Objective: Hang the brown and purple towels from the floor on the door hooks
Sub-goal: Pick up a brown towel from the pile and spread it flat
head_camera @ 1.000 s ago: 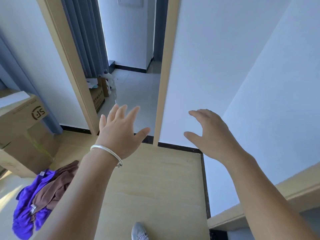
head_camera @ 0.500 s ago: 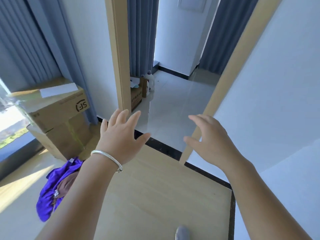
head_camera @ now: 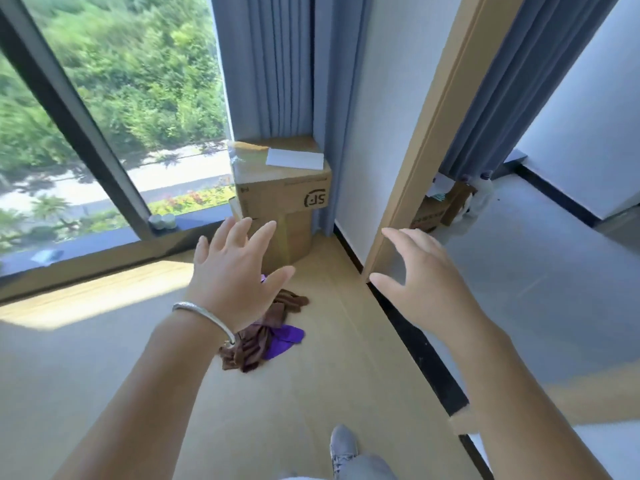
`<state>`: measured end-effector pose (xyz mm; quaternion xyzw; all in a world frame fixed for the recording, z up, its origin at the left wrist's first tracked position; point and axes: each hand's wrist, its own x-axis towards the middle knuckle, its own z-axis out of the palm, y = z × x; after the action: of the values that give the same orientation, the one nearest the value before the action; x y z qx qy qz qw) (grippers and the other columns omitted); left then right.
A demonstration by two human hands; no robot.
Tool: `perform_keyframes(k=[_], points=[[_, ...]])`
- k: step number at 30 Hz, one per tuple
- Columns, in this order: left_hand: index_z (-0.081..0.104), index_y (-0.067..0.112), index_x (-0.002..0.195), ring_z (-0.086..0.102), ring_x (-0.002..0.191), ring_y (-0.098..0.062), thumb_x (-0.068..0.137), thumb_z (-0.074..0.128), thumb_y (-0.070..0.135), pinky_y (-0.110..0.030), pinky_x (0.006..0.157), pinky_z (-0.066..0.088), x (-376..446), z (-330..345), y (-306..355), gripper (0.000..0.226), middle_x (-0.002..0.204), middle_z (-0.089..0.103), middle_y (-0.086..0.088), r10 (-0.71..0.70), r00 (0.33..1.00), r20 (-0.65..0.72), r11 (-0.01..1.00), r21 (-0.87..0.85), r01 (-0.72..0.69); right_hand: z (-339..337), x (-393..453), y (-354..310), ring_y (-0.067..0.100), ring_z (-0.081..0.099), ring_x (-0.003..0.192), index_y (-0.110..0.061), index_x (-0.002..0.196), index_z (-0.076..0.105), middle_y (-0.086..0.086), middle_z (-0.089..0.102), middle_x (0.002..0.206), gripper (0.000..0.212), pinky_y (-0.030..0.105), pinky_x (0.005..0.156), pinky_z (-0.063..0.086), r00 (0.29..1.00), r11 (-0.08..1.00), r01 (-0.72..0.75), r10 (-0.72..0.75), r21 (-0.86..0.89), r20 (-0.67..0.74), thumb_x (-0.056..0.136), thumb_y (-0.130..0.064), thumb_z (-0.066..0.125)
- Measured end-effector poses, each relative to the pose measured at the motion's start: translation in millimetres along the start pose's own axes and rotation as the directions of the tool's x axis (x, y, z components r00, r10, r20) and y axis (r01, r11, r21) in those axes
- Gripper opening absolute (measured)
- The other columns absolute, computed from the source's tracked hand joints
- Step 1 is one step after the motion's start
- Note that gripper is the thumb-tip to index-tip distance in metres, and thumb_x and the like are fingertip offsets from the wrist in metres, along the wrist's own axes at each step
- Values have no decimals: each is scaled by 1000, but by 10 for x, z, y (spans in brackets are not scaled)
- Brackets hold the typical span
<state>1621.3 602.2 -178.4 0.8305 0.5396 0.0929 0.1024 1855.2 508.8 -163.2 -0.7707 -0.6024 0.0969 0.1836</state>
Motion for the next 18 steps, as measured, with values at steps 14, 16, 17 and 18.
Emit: perform_keyframes(k=[14,16,17,18], points=[[15,31,152,5,148,-22,90,43,60,-49,117,18,225,373,-741,74,159,18,-3,-510,860,31,860,64,507,944,1647,-203,15,23,141,-28,149,26,-5,31,152,73,41,116,23,871,931,360,-360,64,334,87,-41,63],[17,31,152,8,148,-22,90,41,61,-48,117,19,259,481,-949,73,158,20,-3,-542,838,52,839,75,538,1183,1801,-314,16,25,141,-27,149,26,-4,32,152,74,42,116,25,846,919,391,-378,46,376,87,-42,64],[17,30,152,9,147,-23,91,40,61,-47,117,18,289,543,-1065,72,158,21,-3,-554,830,70,832,78,549,1306,1876,-372,16,25,141,-26,149,27,-3,32,152,75,42,116,25,835,916,400,-380,37,397,86,-43,64],[17,30,151,9,147,-22,91,40,60,-47,117,18,327,614,-1193,71,158,21,-3,-564,821,90,826,75,559,1440,1950,-433,17,25,141,-26,150,26,-2,31,153,76,42,116,25,826,914,404,-379,29,416,86,-43,65]])
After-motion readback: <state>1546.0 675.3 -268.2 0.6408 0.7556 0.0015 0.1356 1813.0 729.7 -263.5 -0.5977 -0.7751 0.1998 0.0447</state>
